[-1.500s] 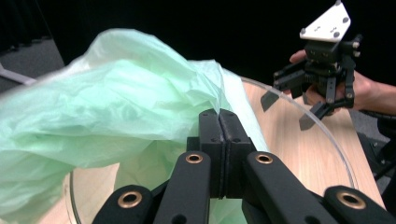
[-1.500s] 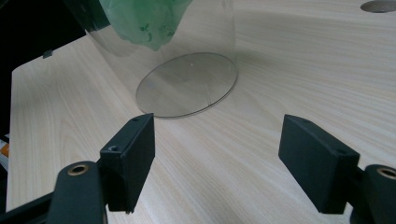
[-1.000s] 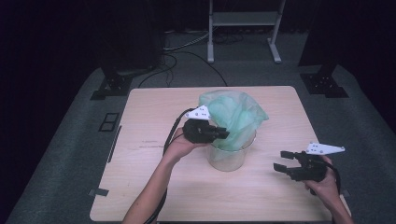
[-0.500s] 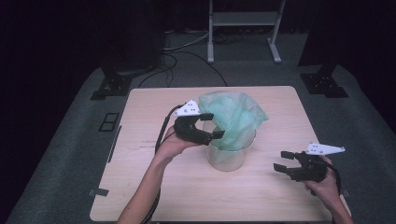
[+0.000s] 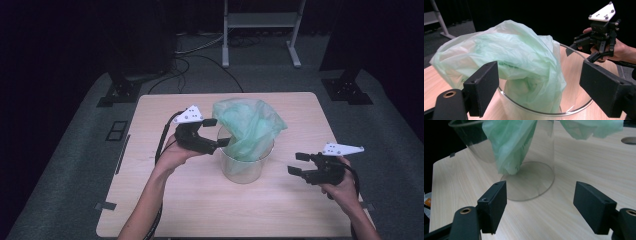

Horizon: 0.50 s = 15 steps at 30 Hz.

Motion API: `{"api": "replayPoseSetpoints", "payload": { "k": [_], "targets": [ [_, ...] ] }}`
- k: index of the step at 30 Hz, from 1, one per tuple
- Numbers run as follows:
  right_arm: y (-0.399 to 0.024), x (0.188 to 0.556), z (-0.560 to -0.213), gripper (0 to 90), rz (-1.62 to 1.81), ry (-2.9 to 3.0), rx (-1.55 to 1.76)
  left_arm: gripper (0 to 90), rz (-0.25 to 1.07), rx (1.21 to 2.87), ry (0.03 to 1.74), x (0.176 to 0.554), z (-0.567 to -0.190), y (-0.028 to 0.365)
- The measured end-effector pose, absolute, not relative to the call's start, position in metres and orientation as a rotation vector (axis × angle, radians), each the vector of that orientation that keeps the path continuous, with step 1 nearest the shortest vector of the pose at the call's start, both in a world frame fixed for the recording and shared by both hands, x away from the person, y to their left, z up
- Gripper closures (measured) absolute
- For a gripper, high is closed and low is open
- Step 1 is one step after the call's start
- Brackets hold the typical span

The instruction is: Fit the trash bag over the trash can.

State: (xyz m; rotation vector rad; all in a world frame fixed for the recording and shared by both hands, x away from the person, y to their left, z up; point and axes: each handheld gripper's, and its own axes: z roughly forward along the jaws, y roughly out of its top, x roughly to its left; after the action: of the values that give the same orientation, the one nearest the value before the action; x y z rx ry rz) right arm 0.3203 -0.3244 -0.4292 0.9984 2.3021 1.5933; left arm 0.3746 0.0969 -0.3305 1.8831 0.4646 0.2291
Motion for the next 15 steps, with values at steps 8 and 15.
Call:
{"api": "replayPoseSetpoints", "payload": {
  "k": [8,15],
  "targets": [
    [-0.315,0.339,-0.406,26.1,1.615,2.285,0.954,14.7,0.242,1.881,0.494,0.376,-0.331,0.108],
    [-0.311,0.359,-0.385,26.1,1.680,2.250,0.964,14.6,0.243,1.880,0.513,0.380,-0.334,0.112]
  ]
}}
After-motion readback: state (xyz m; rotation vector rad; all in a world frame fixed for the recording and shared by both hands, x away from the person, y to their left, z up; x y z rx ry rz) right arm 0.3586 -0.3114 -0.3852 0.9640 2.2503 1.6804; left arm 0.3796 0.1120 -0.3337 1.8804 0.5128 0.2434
